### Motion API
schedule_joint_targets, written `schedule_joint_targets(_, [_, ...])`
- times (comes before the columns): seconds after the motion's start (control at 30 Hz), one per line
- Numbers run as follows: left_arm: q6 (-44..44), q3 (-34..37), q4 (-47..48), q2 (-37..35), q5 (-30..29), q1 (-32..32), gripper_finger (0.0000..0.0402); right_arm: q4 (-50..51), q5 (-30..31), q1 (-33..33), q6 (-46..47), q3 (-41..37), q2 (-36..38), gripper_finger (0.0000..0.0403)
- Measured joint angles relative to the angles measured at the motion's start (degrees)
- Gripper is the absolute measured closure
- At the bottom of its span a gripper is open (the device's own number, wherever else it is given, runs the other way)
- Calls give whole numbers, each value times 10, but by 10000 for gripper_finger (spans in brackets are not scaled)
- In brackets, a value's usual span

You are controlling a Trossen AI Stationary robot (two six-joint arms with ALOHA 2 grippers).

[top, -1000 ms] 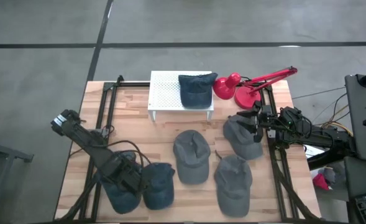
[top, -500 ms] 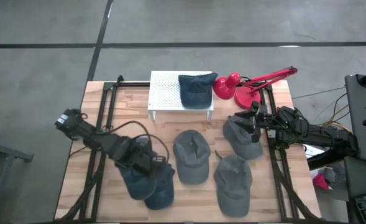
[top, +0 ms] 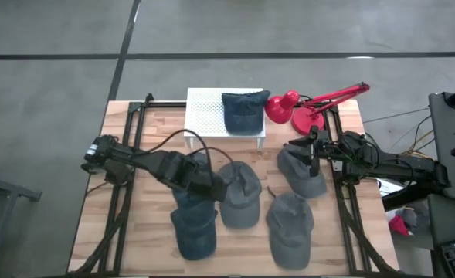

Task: Pick & Place hat
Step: Stack the left blue cap on top of the blue cap on the shelf

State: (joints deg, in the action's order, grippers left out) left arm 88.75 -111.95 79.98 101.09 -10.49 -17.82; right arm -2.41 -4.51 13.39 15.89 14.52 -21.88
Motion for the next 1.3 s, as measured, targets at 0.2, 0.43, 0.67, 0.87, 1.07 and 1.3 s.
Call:
schedule_joint_targets(0.2, [-58,-89,21,49,-13,20,401,0,0,0,0,0,-1,193])
schedule_joint_targets(0.43, [-89,-217,97,110,-67,39,401,0,0,0,0,0,0,193])
schedule_joint_targets(0.67, [-134,-212,55,114,-76,68,401,1,0,0,0,0,0,193])
schedule_joint_targets(0.87, [-166,-212,42,115,-76,83,401,1,-14,0,2,0,0,193])
schedule_joint_targets(1.07, [-223,-209,40,115,-76,82,401,0,-49,-1,-7,25,-6,193])
schedule_joint_targets(1.3, [-304,-208,39,124,-76,76,401,3,-51,-1,-59,104,-70,193])
